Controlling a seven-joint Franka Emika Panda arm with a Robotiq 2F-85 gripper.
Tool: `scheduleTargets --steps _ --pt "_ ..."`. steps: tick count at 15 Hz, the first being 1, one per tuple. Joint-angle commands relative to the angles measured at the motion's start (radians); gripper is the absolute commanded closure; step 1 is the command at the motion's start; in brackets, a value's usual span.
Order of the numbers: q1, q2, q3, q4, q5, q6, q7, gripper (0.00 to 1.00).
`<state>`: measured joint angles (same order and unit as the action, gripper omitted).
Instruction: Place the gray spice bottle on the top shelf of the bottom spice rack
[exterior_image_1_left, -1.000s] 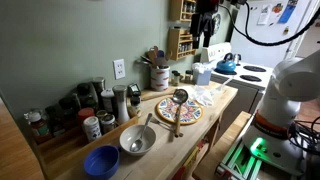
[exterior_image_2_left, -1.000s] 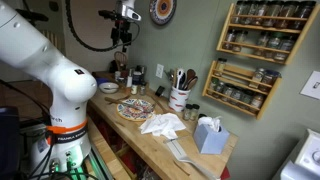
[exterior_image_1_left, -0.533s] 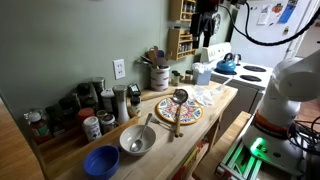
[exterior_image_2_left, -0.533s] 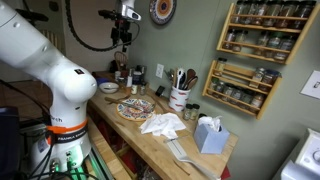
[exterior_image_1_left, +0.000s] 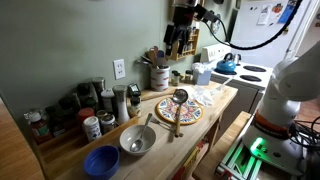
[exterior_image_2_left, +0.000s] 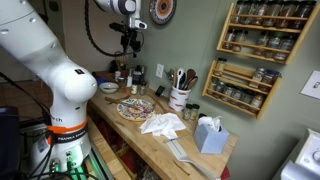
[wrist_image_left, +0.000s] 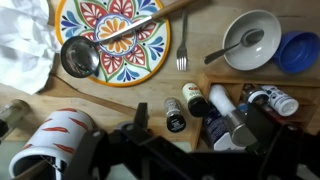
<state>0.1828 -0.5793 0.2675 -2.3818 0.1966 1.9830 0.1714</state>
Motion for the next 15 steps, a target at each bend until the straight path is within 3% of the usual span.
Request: scheduleTargets --steps 1,8,10,15 --pt "-0.006 0.137 0.032 -0.002 -0.052 0.154 0.024 0.00" --pt "0.000 0.308 0.033 -0.012 -0.114 0.363 0.074 0.00" --pt "-0.013 0.353 0.042 -0.012 -0.181 0.443 0.118 0.00" --pt "0.010 0.387 0.015 0.000 -0.183 0.457 0.099 0.00"
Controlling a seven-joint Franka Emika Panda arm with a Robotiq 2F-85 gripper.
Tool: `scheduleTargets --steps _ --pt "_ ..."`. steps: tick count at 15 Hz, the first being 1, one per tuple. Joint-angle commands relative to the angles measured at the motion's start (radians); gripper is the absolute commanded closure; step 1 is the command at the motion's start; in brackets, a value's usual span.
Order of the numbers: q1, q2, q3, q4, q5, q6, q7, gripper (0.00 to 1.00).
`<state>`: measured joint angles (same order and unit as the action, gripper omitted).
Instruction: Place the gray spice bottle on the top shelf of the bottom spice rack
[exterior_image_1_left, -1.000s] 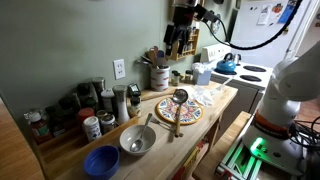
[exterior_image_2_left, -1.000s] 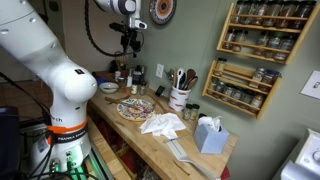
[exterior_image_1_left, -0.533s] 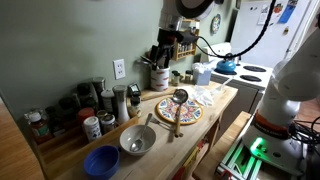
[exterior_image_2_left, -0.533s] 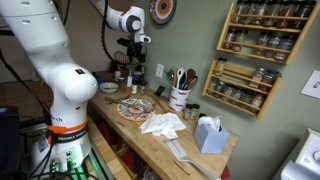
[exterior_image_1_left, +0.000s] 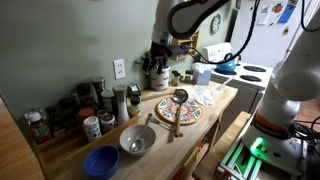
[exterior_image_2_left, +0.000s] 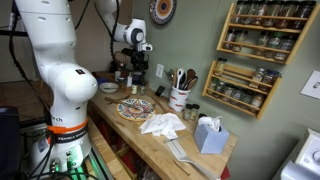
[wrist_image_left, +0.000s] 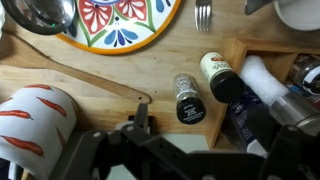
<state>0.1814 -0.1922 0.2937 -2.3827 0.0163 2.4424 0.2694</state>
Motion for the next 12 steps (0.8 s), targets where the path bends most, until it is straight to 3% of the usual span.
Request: scheduleTargets --steps 1,5,12 --pt "0.011 0.005 -0.011 0.003 -0.003 0.000 0.001 0.00" --pt "-0.003 0.086 0.007 0.027 -0.055 0.027 0.080 0.00" --pt "0.012 0.241 -0.023 0.071 -0.146 0.193 0.239 0.00"
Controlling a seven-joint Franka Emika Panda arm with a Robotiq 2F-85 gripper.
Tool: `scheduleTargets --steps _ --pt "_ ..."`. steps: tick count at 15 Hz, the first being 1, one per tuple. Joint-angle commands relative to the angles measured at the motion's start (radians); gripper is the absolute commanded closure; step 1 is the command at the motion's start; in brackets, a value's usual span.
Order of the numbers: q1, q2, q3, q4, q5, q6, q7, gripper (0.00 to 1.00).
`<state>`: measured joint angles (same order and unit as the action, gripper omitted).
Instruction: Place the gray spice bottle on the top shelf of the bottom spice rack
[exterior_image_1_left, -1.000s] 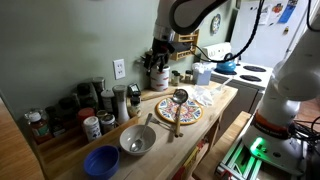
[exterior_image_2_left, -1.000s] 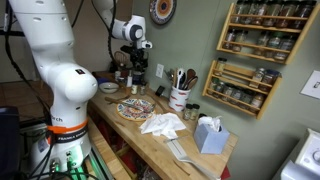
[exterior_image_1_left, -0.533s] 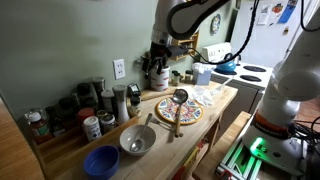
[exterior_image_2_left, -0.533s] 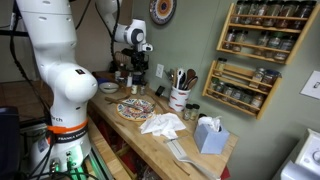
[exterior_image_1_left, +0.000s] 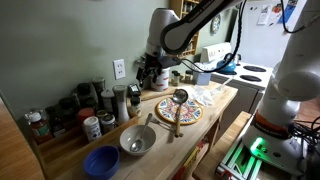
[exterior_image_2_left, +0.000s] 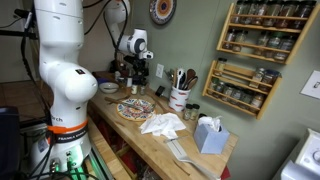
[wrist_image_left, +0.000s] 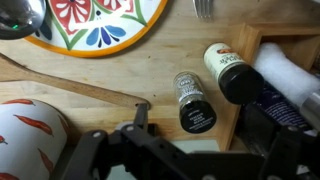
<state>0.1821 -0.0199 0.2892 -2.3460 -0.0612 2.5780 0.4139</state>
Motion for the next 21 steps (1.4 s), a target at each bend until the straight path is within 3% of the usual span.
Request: scheduleTargets --steps 1,6,14,20,21 --pt "0.017 0.090 -0.025 0.046 -0.093 0.067 0.125 0.00" --pt "0.070 0.188 -0.073 0.120 -0.219 0.066 0.266 0.00" --pt "0.166 0.300 -0.146 0.224 -0.247 0.053 0.317 0.00" --pt "0.197 0.347 -0.186 0.267 -0.233 0.044 0.299 0.00" --pt "0.198 0.351 -0.189 0.270 -0.229 0.049 0.293 0.25"
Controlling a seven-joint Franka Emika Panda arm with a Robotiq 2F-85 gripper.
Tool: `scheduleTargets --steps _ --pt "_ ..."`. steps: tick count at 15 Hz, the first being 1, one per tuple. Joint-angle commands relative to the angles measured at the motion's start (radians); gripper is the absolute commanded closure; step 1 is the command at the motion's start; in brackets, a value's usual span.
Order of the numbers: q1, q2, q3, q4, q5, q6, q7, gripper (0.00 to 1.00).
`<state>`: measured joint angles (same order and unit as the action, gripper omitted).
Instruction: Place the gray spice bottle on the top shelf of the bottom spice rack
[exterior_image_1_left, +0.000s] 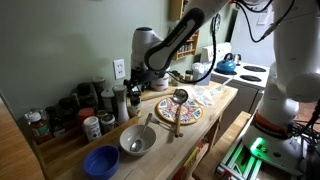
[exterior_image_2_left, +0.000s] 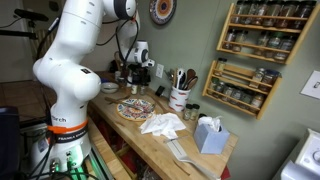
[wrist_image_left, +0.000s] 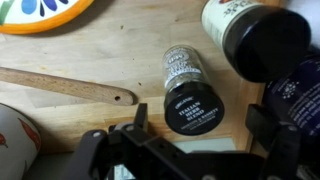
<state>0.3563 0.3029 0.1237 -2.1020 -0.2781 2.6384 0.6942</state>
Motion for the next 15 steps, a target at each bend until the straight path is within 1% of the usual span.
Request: scheduleTargets --steps 1,2,3,5,6,7,9,12,14,15 --pt "0.026 0.034 -0.026 0.029 -0.008 -0.015 0.010 0.25" --pt "0.025 0.038 -0.025 0.032 0.001 -0.020 0.006 0.32" --pt "0.027 0.040 -0.029 0.033 -0.004 -0.025 0.004 0.42" --pt "0.030 0.044 -0.035 0.034 -0.005 -0.033 0.006 0.58" --pt "0.028 0.039 -0.033 0.032 0.003 -0.037 0.001 0.65" --pt "0.027 0.029 -0.032 0.030 0.009 -0.046 -0.002 0.70" --pt "0.011 -0.015 -0.014 0.013 0.049 -0.064 -0.030 0.70" --pt "-0.008 -0.133 0.008 -0.033 0.100 -0.081 -0.072 0.70" --pt "-0.023 -0.214 0.020 -0.049 0.138 -0.122 -0.108 0.70" --pt "-0.036 -0.259 0.029 -0.056 0.163 -0.155 -0.146 0.70"
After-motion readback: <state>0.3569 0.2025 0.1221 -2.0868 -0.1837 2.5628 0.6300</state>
